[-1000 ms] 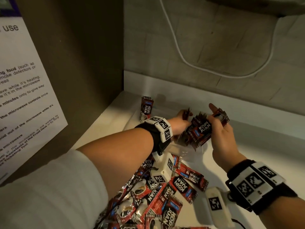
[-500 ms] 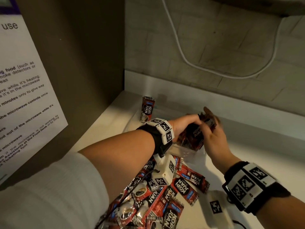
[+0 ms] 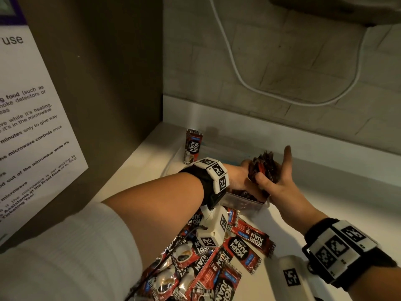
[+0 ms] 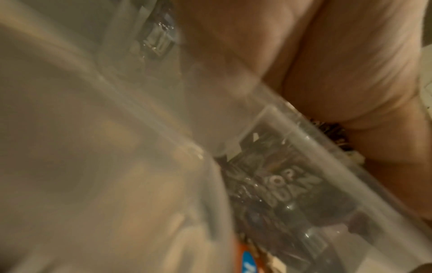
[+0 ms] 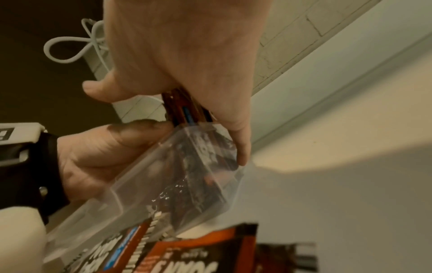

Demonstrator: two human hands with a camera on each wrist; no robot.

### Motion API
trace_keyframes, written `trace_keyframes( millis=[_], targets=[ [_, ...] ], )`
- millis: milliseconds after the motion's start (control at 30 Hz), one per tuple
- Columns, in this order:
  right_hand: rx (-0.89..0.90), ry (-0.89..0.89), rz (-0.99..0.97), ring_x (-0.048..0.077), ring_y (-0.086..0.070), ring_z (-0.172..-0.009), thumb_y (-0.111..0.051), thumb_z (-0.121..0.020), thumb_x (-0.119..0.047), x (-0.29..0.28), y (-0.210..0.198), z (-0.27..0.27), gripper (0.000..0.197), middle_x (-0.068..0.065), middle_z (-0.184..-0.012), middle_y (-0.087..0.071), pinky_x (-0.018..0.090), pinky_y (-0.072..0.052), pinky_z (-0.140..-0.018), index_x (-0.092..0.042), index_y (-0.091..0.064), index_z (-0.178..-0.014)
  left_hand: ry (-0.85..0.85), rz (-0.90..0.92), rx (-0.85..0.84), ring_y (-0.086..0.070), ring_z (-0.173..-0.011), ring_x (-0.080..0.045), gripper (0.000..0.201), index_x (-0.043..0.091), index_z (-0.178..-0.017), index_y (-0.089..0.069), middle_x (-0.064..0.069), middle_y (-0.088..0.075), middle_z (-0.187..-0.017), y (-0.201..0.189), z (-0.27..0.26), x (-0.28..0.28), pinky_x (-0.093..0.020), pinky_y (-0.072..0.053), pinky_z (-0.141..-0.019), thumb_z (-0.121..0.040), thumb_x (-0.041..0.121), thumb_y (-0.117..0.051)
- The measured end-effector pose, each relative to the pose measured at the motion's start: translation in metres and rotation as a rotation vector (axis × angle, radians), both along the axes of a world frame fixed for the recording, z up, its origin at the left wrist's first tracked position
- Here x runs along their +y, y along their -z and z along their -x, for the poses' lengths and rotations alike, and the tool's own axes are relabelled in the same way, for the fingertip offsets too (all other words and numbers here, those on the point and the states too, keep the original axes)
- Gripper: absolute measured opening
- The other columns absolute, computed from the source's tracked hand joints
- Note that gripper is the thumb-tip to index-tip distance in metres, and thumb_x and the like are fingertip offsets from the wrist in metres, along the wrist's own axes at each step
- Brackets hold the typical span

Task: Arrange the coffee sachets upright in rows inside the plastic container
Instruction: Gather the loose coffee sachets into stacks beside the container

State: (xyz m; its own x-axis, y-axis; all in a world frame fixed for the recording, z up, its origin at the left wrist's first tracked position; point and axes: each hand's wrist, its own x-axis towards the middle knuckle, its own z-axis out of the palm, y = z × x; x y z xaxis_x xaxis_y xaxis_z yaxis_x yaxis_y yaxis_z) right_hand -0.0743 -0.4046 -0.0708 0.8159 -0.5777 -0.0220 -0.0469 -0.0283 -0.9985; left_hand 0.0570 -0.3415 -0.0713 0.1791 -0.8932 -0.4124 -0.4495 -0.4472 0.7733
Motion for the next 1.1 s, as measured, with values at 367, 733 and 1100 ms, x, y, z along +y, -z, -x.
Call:
trace_keyframes(
  millis=[367, 733, 1100],
  targets=[
    [0.191, -0.139, 0.019, 0.015, -0.064, -0.108, -0.090, -0.035, -0.026, -0.010, 0.005, 0.006, 0.124, 0.000, -0.120, -0.062, 0.032, -0.055, -0.088, -0.029, -0.028, -0.143, 0.009, -0.099, -0.094, -0.025, -0.144, -0.031, 0.121, 0.012, -0.153, 0.010, -0.013, -0.021, -0.157, -0.021, 0.010, 0.013, -0.047, -0.026, -0.117, -0.073, 0.047, -0.074],
    [0.155, -0.061, 0.000, 0.011, -0.056, -0.112, -0.078, -0.037, -0.070, -0.008, -0.009, 0.010, 0.135, -0.010, -0.134, -0.047, 0.031, -0.053, -0.078, -0.044, -0.006, -0.148, 0.005, -0.019, 0.168, -0.058, -0.117, -0.028, 0.078, 0.020, -0.148, -0.028, -0.013, -0.057, -0.132, -0.037, 0.008, 0.027, -0.044, -0.048, -0.101, -0.084, 0.017, -0.073],
    [0.194, 0.166, -0.014, 0.017, -0.049, -0.116, -0.038, -0.093, -0.055, -0.013, -0.029, -0.010, 0.035, -0.023, -0.098, -0.051, 0.043, -0.038, -0.105, -0.037, -0.037, -0.122, -0.091, -0.031, 0.142, -0.053, -0.122, -0.020, 0.067, 0.015, -0.142, -0.039, -0.006, -0.057, -0.134, -0.039, 0.013, 0.030, -0.035, -0.042, -0.107, -0.086, 0.033, -0.071]
  ],
)
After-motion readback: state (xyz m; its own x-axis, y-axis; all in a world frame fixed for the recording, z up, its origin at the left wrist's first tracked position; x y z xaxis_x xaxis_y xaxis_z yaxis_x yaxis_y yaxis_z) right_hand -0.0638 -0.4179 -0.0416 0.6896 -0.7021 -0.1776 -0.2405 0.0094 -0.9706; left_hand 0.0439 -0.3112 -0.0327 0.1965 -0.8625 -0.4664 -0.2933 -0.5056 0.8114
